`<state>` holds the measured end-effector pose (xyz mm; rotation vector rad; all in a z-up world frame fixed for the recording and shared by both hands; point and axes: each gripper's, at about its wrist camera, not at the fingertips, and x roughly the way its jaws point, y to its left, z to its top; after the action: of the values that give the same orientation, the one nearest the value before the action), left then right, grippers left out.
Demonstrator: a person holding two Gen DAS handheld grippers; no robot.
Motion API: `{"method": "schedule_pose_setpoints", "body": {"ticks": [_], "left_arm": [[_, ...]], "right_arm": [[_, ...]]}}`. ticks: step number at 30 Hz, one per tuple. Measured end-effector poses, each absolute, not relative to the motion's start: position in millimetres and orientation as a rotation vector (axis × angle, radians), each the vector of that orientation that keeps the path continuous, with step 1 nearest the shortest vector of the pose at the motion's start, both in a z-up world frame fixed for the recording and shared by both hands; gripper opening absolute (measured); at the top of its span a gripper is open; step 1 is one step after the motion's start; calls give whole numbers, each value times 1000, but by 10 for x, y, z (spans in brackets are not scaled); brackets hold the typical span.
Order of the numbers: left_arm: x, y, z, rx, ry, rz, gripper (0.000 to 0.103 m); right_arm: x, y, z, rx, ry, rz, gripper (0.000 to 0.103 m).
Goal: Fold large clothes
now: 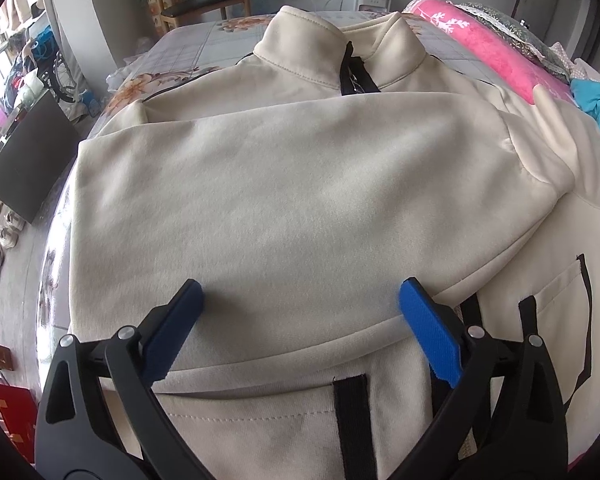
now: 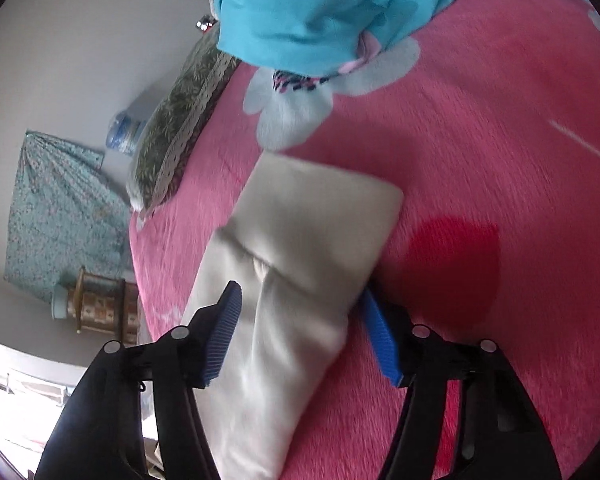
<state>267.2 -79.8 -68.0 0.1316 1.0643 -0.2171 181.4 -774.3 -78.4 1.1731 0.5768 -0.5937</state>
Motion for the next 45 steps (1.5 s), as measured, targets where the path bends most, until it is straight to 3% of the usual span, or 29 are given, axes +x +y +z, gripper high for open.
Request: {"method": "schedule_pose_setpoints", "body": {"ticks": [9,16,22,26,31,34,36,37,45], "left_arm": [[2689,-806,-676,133,1082,-210,95],[2698,-805,-674,133,1092,-205,95],[2701,-808,-673,133,1095,-204,95],[2706,-802,-680,133,1098,-203,95],[2707,-801,-679,133,1099,-202,95],[2713,-796,-682,132,1101,-200,95],[2717,-792,-684,132,1102,-199,95],[2718,-792,-684,132,1103,-198,95],[2716,-800,-683,133,1099,-199,95]], "right_arm": [[1810,-7823,-731,1161,552,-645,17],[1782,-7814,-742,1195,555,-630,20],[1755,-7871,-878,1293,523,-612,29],[1769,-7880,-858,1321,501,-586,41],[1824,-7846,-814,1276,531,-608,42],[1867,-7802,-771,1218,566,-644,34],[1875,-7782,-738,1193,580,-659,18],[1863,-7773,-709,1190,571,-656,15],[1886,-7561,-253,1038,543,-629,11]]}}
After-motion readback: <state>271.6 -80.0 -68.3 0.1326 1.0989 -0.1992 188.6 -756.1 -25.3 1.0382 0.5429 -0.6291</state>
